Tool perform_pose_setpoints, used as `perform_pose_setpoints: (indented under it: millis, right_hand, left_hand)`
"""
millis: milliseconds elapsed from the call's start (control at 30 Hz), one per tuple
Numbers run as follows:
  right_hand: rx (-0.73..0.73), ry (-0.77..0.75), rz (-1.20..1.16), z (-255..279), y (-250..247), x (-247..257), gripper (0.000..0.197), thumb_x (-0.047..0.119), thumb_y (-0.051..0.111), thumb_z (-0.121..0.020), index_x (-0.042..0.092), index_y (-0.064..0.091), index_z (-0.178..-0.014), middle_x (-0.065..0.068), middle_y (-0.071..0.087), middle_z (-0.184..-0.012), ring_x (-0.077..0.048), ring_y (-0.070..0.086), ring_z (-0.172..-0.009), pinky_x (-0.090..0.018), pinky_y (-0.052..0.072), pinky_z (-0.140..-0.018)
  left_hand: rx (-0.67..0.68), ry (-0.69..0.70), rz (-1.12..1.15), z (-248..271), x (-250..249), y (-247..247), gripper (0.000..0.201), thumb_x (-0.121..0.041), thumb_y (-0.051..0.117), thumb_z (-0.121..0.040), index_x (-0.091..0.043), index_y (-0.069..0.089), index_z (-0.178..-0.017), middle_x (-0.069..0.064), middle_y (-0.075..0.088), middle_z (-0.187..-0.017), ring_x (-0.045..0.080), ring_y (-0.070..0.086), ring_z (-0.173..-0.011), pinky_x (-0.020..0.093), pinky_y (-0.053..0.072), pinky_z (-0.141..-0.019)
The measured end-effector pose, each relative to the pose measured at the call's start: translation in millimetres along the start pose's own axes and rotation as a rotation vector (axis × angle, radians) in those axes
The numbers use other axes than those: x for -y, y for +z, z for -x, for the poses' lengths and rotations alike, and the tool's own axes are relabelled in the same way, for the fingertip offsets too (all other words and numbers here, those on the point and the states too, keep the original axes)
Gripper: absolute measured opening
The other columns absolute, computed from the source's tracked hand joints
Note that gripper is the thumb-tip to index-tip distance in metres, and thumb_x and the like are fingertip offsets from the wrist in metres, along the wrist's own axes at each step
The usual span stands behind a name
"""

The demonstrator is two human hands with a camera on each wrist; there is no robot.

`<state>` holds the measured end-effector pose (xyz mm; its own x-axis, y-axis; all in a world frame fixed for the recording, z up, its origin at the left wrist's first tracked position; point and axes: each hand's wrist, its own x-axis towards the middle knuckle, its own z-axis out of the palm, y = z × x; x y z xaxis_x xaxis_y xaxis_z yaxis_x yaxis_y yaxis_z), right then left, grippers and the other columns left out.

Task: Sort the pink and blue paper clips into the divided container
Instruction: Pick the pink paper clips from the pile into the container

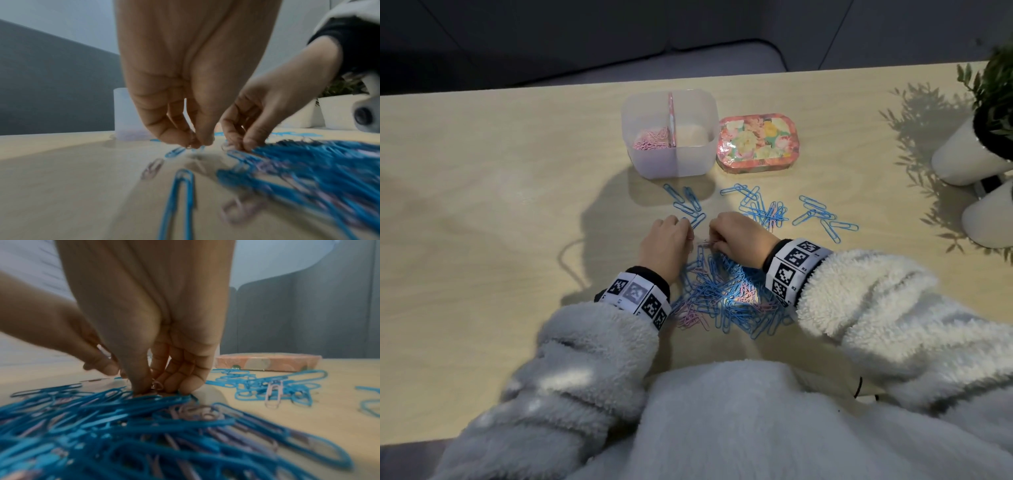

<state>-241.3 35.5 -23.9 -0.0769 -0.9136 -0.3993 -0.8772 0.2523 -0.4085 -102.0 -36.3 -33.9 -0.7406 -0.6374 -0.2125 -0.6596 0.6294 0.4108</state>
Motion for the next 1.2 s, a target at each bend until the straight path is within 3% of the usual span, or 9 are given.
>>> perform_pose_setpoints:
  millis: [200, 300, 467, 567, 733, 833, 1000, 1100, 1200]
  right_hand:
    - [-0.031, 0.042, -0.007, -1, 2, 3, 0.009, 0.018, 0.059, -0.085, 0.009, 0.058, -0.082, -0.014, 0.065, -0.092, -0.031, 0.059, -0.085, -0.030, 0.040, -0.068]
    - [-0.020, 0.065, -0.065, -2, -2, 1, 0.007, 0.015, 0.062, -0.081, 0.010, 0.059, -0.077, -0.012, 0.066, -0.085, -0.027, 0.057, -0.075, -0.032, 0.044, -0.069]
    - [-0.132, 0.049, -0.178, -8, -33, 3, 0.003, 0.007, 0.062, -0.073, 0.006, 0.064, -0.073, -0.008, 0.064, -0.076, -0.019, 0.053, -0.070, -0.025, 0.040, -0.063]
    - [-0.307, -0.007, -0.264, -28, -72, 13, 0.005, 0.003, 0.061, -0.073, 0.002, 0.066, -0.074, -0.012, 0.067, -0.076, -0.021, 0.058, -0.070, -0.028, 0.047, -0.064]
    - [-0.495, -0.087, -0.295, -82, -105, 37, 0.005, 0.007, 0.059, -0.070, 0.006, 0.064, -0.069, -0.004, 0.062, -0.073, -0.016, 0.052, -0.072, -0.032, 0.047, -0.070]
    - [-0.474, -0.059, -0.298, -107, -106, 52, 0.009, 0.006, 0.057, -0.074, 0.007, 0.066, -0.077, -0.002, 0.057, -0.078, -0.016, 0.050, -0.078, -0.030, 0.045, -0.077]
    - [-0.409, -0.065, -0.252, -110, -99, 56, 0.024, 0.010, 0.049, -0.087, 0.009, 0.067, -0.103, -0.008, 0.063, -0.115, -0.022, 0.057, -0.104, -0.023, 0.041, -0.089]
    - [-0.515, -0.090, -0.367, -80, -94, 42, 0.026, 0.003, 0.047, -0.085, 0.007, 0.070, -0.096, -0.008, 0.070, -0.103, -0.013, 0.058, -0.087, -0.022, 0.046, -0.085]
    - [-0.384, -0.028, -0.344, -41, -69, 15, 0.021, 0.002, 0.052, -0.081, 0.005, 0.071, -0.089, -0.009, 0.072, -0.092, -0.014, 0.059, -0.078, -0.019, 0.041, -0.073]
  left_hand:
    - [-0.379, 0.027, 0.066, -34, 0, -74, 0.015, -0.010, 0.049, -0.090, -0.006, 0.062, -0.096, 0.015, 0.065, -0.097, 0.032, 0.057, -0.092, 0.037, 0.040, -0.074]
    - [-0.461, 0.007, 0.059, -71, 7, -101, 0.016, -0.011, 0.051, -0.086, -0.010, 0.064, -0.095, 0.012, 0.068, -0.098, 0.030, 0.059, -0.092, 0.036, 0.043, -0.081]
    - [-0.278, -0.110, -0.021, -105, 19, -107, 0.024, -0.014, 0.051, -0.089, -0.008, 0.063, -0.109, 0.019, 0.065, -0.113, 0.037, 0.055, -0.107, 0.040, 0.043, -0.089]
    - [-0.375, -0.055, 0.003, -92, 24, -103, 0.025, -0.014, 0.047, -0.091, -0.009, 0.063, -0.110, 0.014, 0.063, -0.116, 0.033, 0.052, -0.111, 0.038, 0.038, -0.094]
    - [-0.425, -0.020, 0.060, -37, 40, -81, 0.018, -0.017, 0.050, -0.089, -0.013, 0.065, -0.096, 0.012, 0.062, -0.101, 0.033, 0.052, -0.100, 0.039, 0.039, -0.083]
    - [-0.273, -0.030, 0.044, -3, 46, -55, 0.017, -0.015, 0.051, -0.088, -0.014, 0.066, -0.098, 0.010, 0.062, -0.103, 0.031, 0.049, -0.102, 0.035, 0.037, -0.086]
    - [-0.095, -0.074, 0.086, 19, 39, -25, 0.017, -0.020, 0.054, -0.088, -0.016, 0.065, -0.100, 0.007, 0.062, -0.102, 0.027, 0.048, -0.100, 0.037, 0.041, -0.083]
    - [-0.142, -0.183, 0.115, 20, 35, -19, 0.019, -0.023, 0.054, -0.087, -0.012, 0.062, -0.101, 0.008, 0.060, -0.099, 0.028, 0.052, -0.097, 0.038, 0.043, -0.080]
    - [-0.160, -0.250, 0.104, 17, 33, -15, 0.021, -0.024, 0.055, -0.087, -0.009, 0.060, -0.100, 0.012, 0.057, -0.101, 0.030, 0.051, -0.098, 0.039, 0.043, -0.080]
